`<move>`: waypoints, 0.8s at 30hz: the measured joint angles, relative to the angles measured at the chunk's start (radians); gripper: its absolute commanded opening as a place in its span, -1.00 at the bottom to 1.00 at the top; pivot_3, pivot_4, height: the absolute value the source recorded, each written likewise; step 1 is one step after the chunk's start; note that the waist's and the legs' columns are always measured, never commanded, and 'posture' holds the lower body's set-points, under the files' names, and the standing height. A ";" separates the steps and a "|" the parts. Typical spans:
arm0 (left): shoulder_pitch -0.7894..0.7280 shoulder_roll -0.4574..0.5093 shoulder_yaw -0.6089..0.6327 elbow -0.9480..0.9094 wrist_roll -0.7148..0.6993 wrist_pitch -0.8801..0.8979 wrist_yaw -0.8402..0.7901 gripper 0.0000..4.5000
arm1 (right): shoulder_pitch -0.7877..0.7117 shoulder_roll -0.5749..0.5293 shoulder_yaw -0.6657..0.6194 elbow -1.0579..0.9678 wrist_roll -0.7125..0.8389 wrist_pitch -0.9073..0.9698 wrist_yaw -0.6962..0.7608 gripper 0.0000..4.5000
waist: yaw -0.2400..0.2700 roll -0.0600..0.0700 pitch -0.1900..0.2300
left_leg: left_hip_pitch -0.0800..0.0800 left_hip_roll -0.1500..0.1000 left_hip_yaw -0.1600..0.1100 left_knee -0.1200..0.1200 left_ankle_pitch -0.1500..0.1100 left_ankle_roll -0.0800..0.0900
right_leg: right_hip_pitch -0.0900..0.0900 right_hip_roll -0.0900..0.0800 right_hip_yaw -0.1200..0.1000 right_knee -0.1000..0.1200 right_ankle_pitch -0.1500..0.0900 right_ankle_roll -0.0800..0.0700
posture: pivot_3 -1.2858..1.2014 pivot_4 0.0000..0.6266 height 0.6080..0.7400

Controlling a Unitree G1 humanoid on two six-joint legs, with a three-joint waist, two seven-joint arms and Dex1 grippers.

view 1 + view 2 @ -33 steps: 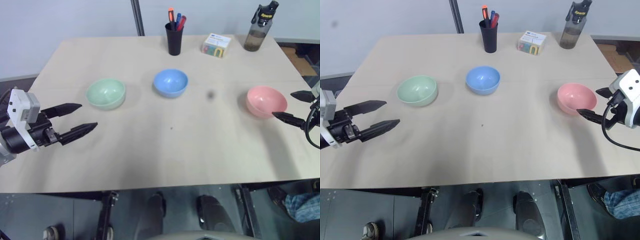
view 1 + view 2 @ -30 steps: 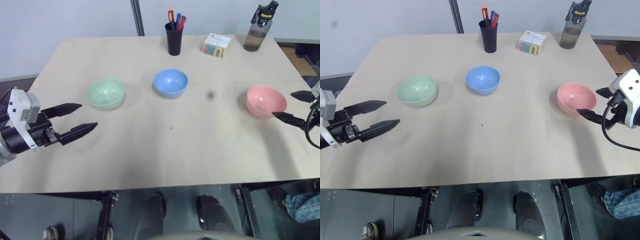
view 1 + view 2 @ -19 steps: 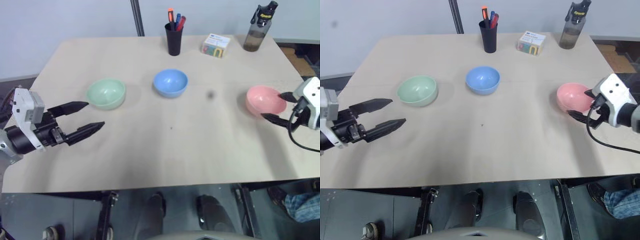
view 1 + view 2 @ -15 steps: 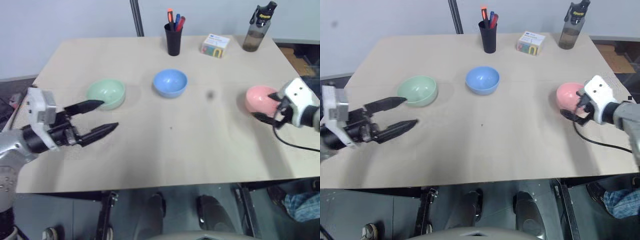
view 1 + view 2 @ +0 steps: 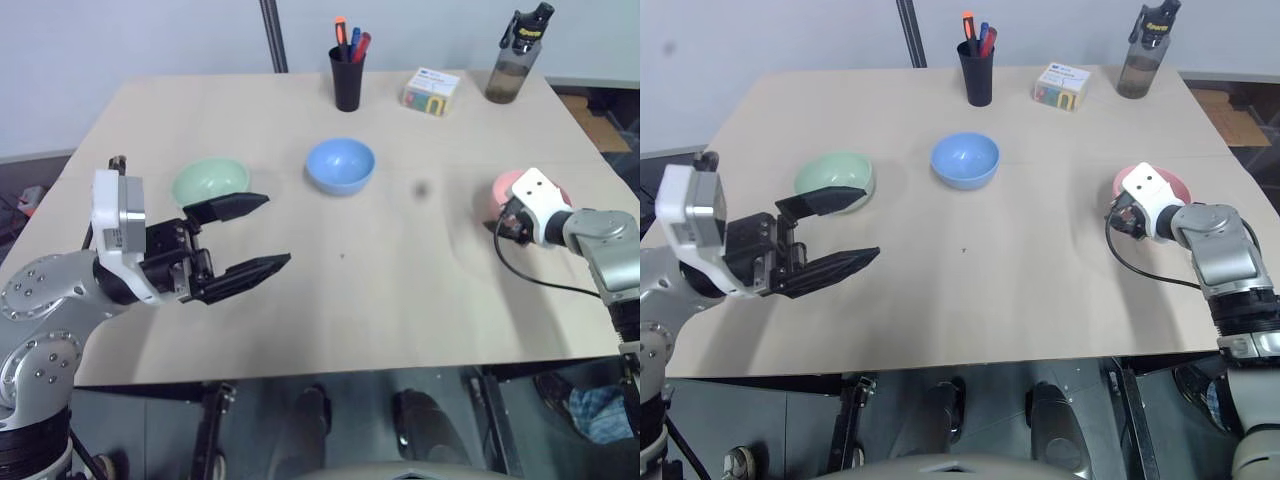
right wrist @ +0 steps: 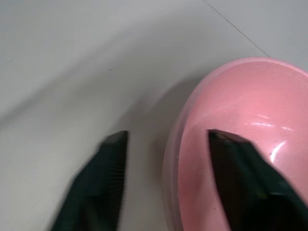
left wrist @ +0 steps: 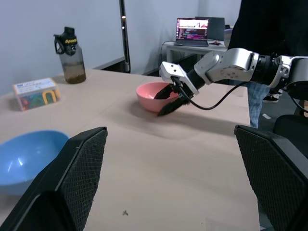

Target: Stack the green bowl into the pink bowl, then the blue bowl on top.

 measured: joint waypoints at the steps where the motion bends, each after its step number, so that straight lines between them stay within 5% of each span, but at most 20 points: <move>1: 0.007 -0.002 -0.001 -0.002 0.007 -0.002 0.008 1.00 | 0.000 0.002 0.000 0.000 -0.004 0.000 0.000 -0.65 | 0.000 0.000 0.000 | 0.000 0.000 0.000 0.000 0.000 0.000 | 0.000 0.000 0.000 0.000 0.000 0.000 | 0.03 -0.52 1.00; 4: 0.019 -0.016 -0.011 -0.003 0.040 -0.006 0.042 1.00 | -0.001 0.010 0.001 0.001 -0.024 -0.005 0.000 -0.98 | 0.000 0.000 0.000 | 0.000 0.000 0.000 0.000 0.000 0.000 | 0.000 0.000 0.000 0.000 0.000 0.000 | 0.03 -0.52 1.00; 14: 0.048 -0.046 -0.041 -0.004 0.055 -0.029 0.045 1.00 | 0.060 0.062 0.013 -0.278 0.049 0.000 0.100 -0.98 | 0.000 0.000 0.000 | 0.000 0.001 -0.001 0.000 0.000 0.000 | 0.000 0.001 0.000 0.000 0.000 0.000 | 0.03 -0.52 1.00; 22: 0.131 -0.053 0.016 -0.009 0.036 -0.047 0.041 1.00 | 0.110 0.167 0.185 -0.496 0.080 0.053 0.140 -0.98 | 0.002 -0.001 -0.001 | 0.000 0.001 -0.001 0.001 0.000 0.000 | 0.000 0.001 -0.001 0.000 -0.001 0.000 | 0.03 -0.52 1.00; 24: 0.137 -0.054 0.018 -0.009 0.039 -0.046 0.055 1.00 | 0.113 0.179 0.218 -0.495 0.069 0.053 0.140 -0.67 | 0.003 -0.001 -0.001 | 0.000 0.001 -0.001 0.001 0.000 0.000 | 0.000 0.001 -0.001 0.000 -0.001 0.000 | 0.03 -0.52 1.00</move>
